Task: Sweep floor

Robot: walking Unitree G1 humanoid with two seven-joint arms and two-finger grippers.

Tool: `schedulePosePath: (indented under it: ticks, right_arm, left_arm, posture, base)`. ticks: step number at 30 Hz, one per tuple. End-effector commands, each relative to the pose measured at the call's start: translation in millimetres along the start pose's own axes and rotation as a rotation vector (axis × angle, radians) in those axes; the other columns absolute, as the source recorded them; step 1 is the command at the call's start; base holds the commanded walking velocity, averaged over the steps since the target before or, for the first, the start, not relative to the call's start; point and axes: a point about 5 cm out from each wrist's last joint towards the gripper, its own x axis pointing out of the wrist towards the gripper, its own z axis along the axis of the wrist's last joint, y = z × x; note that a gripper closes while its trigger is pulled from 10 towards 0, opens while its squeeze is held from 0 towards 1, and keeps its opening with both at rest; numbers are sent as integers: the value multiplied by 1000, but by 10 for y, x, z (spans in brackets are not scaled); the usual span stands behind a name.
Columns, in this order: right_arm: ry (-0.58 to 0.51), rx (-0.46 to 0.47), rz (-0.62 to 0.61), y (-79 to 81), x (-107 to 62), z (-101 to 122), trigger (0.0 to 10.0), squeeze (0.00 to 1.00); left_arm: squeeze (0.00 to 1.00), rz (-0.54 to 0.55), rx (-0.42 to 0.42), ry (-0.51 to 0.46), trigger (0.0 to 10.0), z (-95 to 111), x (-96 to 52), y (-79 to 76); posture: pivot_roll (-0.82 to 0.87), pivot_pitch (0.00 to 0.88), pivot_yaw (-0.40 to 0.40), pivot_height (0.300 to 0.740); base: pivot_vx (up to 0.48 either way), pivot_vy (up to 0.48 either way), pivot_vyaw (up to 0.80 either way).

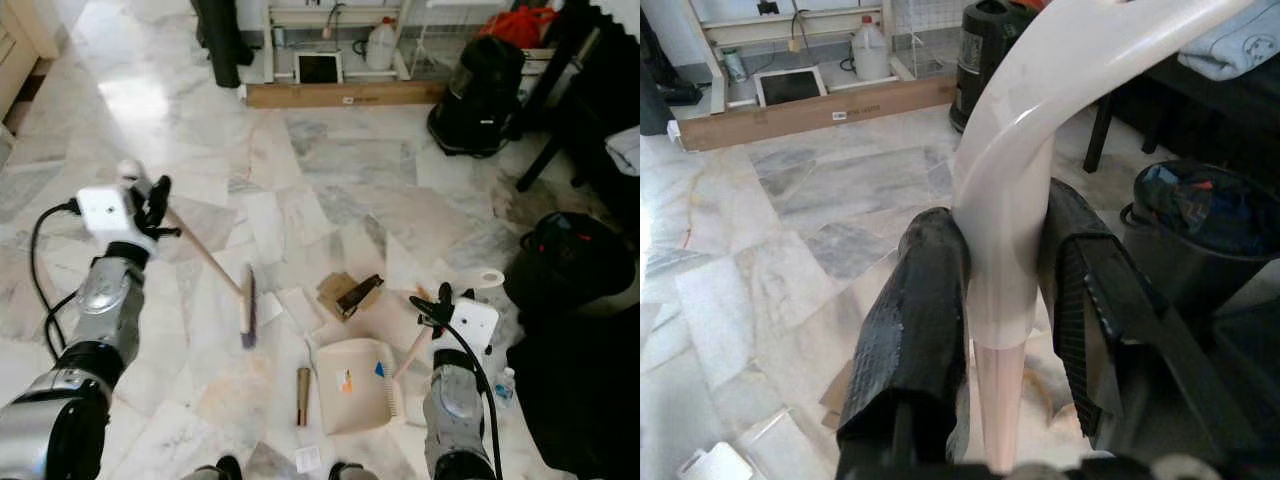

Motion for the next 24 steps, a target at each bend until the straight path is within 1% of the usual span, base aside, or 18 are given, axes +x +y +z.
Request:
schedulePosePath:
  ticks: [1, 2, 3, 5, 6, 7, 8, 9, 10, 12, 13, 15, 16, 17, 20, 22, 23, 24]
  right_arm:
    - [269, -9, -13, -32, -292, -482, 10000, 0]
    - [269, -8, -13, -30, -289, -480, 10000, 0]
    - [268, -8, -15, -34, -279, -473, 10000, 0]
    - [265, -7, -19, -44, -274, -469, 10000, 0]
    - [264, -8, -23, -53, -274, -468, 10000, 0]
    - [264, -8, -31, -76, -278, -471, 10000, 0]
    - [264, -8, -31, -76, -278, -471, 10000, 0]
    - [264, -9, -37, -97, -283, -474, 10000, 0]
    - [264, -11, -40, -113, -289, -478, 10000, 0]
    - [264, -14, -42, -123, -295, -483, 10000, 0]
    - [264, -15, -43, -133, -303, -489, 10000, 0]
    - [264, -17, -46, -146, -308, -492, 10000, 0]
    - [263, -18, -50, -161, -310, -492, 10000, 0]
    - [263, -18, -50, -161, -310, -492, 10000, 0]
    - [257, -18, -62, -194, -319, -492, 10000, 0]
    - [255, -19, -69, -223, -329, -495, 10000, 0]
    - [254, -20, -73, -234, -332, -496, 10000, 0]
    - [254, -20, -73, -234, -332, -496, 10000, 0]
  left_arm:
    - [0, -53, 102, 11, 10000, -13, -38, -4]
    - [0, -59, 116, 23, 10000, -30, -49, -3]
    - [0, -98, 188, 87, 10000, -117, -88, -23]
    - [0, -138, 231, 134, 10000, -180, -126, -54]
    - [0, -154, 223, 178, 10000, -236, -147, -77]
    - [0, -187, 254, 261, 10000, -351, -210, -126]
    - [0, -187, 254, 261, 10000, -351, -210, -126]
    - [0, -204, 242, 331, 10000, -443, -263, -182]
    - [0, -213, 206, 390, 10000, -515, -295, -237]
    - [0, -217, 212, 406, 10000, -535, -301, -267]
    - [0, -193, 158, 421, 10000, -550, -291, -299]
    - [0, -163, 88, 419, 10000, -542, -260, -344]
    - [0, -142, 31, 412, 10000, -527, -227, -392]
    - [0, -142, 31, 412, 10000, -527, -227, -392]
    - [0, -108, -80, 387, 10000, -473, -164, -470]
    - [0, -99, -144, 390, 10000, -451, -129, -527]
    - [0, -98, -164, 400, 10000, -447, -116, -549]
    - [0, -98, -164, 400, 10000, -447, -116, -549]
  posture:
    - [-82, 128, 19, 740]
    - [-79, 123, 21, 740]
    - [-80, 117, 26, 740]
    - [-82, 117, 27, 740]
    - [-83, 117, 27, 740]
    - [-85, 118, 27, 740]
    - [-85, 118, 27, 740]
    - [-89, 124, 24, 740]
    - [-90, 128, 24, 740]
    - [-92, 134, 23, 740]
    - [-96, 138, 24, 740]
    - [-100, 140, 25, 740]
    - [-107, 145, 28, 740]
    - [-107, 145, 28, 740]
    - [-129, 154, 35, 740]
    - [-133, 157, 36, 740]
    - [-136, 159, 38, 740]
    - [-136, 159, 38, 740]
  base:
    - [0, 0, 0]
    - [0, 0, 0]
    - [0, 0, 0]
    - [0, 0, 0]
    - [0, 0, 0]
    - [0, 0, 0]
    - [0, 0, 0]
    - [0, 0, 0]
    - [0, 0, 0]
    - [0, 0, 0]
    - [0, 0, 0]
    - [0, 0, 0]
    - [0, 0, 0]
    - [0, 0, 0]
    - [0, 0, 0]
    - [0, 0, 0]
    - [0, 0, 0]
    - [0, 0, 0]
